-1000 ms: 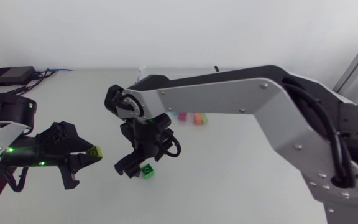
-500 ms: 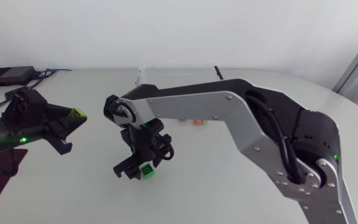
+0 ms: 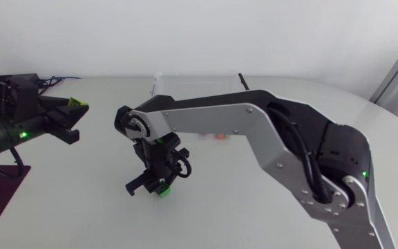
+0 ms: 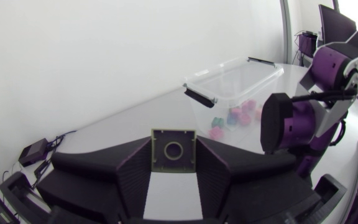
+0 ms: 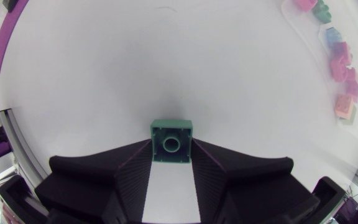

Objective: Pick up the duplo bricks and place them in the container

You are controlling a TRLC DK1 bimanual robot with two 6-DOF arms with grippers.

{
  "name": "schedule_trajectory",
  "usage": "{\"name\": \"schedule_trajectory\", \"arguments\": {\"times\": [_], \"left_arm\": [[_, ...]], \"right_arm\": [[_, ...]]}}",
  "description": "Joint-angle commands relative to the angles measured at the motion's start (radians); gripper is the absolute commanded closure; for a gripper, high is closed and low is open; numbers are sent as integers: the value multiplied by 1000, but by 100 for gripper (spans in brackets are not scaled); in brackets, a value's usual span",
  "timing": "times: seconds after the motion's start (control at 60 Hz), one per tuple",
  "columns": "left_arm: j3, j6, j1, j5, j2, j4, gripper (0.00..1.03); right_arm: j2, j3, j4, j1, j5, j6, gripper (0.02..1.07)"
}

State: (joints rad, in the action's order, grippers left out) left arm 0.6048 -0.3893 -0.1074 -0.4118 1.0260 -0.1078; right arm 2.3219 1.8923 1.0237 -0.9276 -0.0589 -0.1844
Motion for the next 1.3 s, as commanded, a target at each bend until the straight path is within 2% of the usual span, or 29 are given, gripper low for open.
{"name": "schedule_trajectory", "arguments": {"times": [0.0, 0.033, 0.167, 0.267, 0.383, 0.55, 0.783, 0.833, 0.85, 0.9, 0.917, 0.933, 0.95, 0.983, 1.017, 1.167, 1.283], "left_arm": [[79, 75, 37, 30, 66, -43, 90], [84, 79, 44, 34, 74, -49, 90], [170, 130, 155, 131, 204, -102, 90], [231, 168, 201, 162, 278, -138, 89], [339, 193, 259, 168, 405, -141, 89], [510, 213, 325, 169, 585, -141, 89], [780, 217, 413, 159, 826, -33, 86], [820, 217, 425, 151, 867, -20, 80], [845, 217, 430, 120, 888, 0, 70], [871, 217, 430, 79, 910, 28, 55], [905, 216, 430, 53, 931, 65, 35], [912, 214, 430, 48, 936, 76, 30], [940, 208, 430, 48, 947, 111, 19], [952, 204, 430, 47, 951, 131, 16], [995, 191, 428, 19, 964, 204, 6], [1004, 165, 407, -10, 919, 315, 5], [954, 150, 367, -39, 821, 372, 5]], "right_arm": [[-87, -53, -17, 41, 16, -26, 87], [-122, -67, -25, 56, 18, -24, 87], [-300, -171, -88, 141, 37, -21, 87], [-418, -239, -128, 199, 39, -21, 88], [-542, -279, -162, 276, 41, -21, 89], [-618, -299, -188, 325, 41, -21, 89], [-656, -302, -221, 372, 41, -7, 89], [-659, -299, -237, 385, 41, -6, 88], [-661, -294, -246, 394, 41, -1, 88], [-656, -286, -264, 408, 41, 5, 88], [-653, -283, -272, 412, 39, 7, 88], [-648, -282, -277, 415, 39, 10, 88], [-644, -279, -286, 420, 39, 11, 88], [-642, -277, -292, 424, 37, 16, 88], [-628, -275, -321, 434, 33, 22, 88], [-582, -263, -415, 449, 28, 45, 88], [-513, -216, -453, 454, 30, 56, 88]]}}
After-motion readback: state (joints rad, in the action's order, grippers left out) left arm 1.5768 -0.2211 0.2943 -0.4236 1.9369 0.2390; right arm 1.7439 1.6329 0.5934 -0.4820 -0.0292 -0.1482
